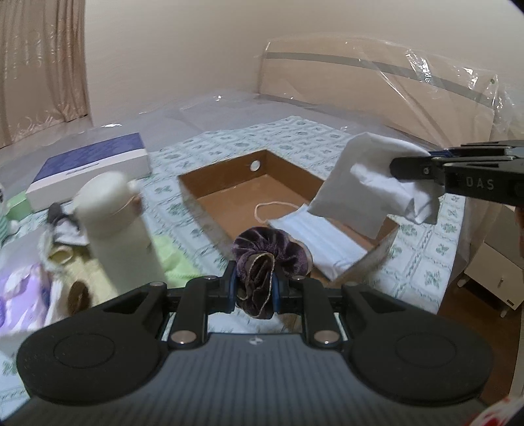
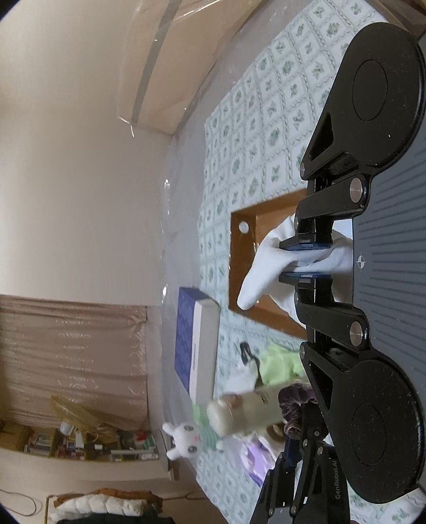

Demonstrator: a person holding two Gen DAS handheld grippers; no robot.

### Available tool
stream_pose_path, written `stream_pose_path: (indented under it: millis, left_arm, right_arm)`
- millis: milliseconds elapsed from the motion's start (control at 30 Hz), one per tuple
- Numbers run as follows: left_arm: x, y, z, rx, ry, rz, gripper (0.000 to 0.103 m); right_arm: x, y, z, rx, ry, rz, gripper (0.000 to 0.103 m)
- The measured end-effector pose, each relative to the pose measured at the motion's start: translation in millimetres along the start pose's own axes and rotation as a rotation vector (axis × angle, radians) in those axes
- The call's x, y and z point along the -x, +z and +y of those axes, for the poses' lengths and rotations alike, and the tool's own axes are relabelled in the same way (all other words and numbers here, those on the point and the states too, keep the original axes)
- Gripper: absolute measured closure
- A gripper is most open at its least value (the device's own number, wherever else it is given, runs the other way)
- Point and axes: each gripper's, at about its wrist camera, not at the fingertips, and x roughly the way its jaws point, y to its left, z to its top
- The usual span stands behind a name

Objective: Organize soft objects
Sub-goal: 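Carry the scrunchie in the left gripper while the right gripper carries the cloth over the box, then open the left gripper over the box while the right gripper releases the cloth into it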

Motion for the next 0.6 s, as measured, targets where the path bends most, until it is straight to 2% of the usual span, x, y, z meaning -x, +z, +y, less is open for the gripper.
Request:
stream_pose_path:
  millis: [267, 367, 433, 600]
  left_arm:
    - [-51.2, 25.5, -11.6, -0.002, -0.023, 0.006, 0.084]
    - [-70.8, 30.4, -14.3, 0.016, -0.038, -0.006, 0.075]
    - [-82.9, 29.8, -16.6, 0.008, -0.032, -0.004, 0.058]
    - [-89.6, 17.4, -15.0, 0.013, -0.036, 0.015, 0.058]
  right_arm:
    - [-37.6, 5.1, -29.6, -0.042, -0.010, 0.018, 0.090]
    - [-52.1, 3.2, -39.1, -0.058, -0.009, 0.032, 0.090]
    - [-61.2, 1.2, -44.3, -0.068, -0.009, 0.043, 0.090]
    - [-78.4, -7.4, -56.4, -0.096, -0.007, 0.073, 0.090]
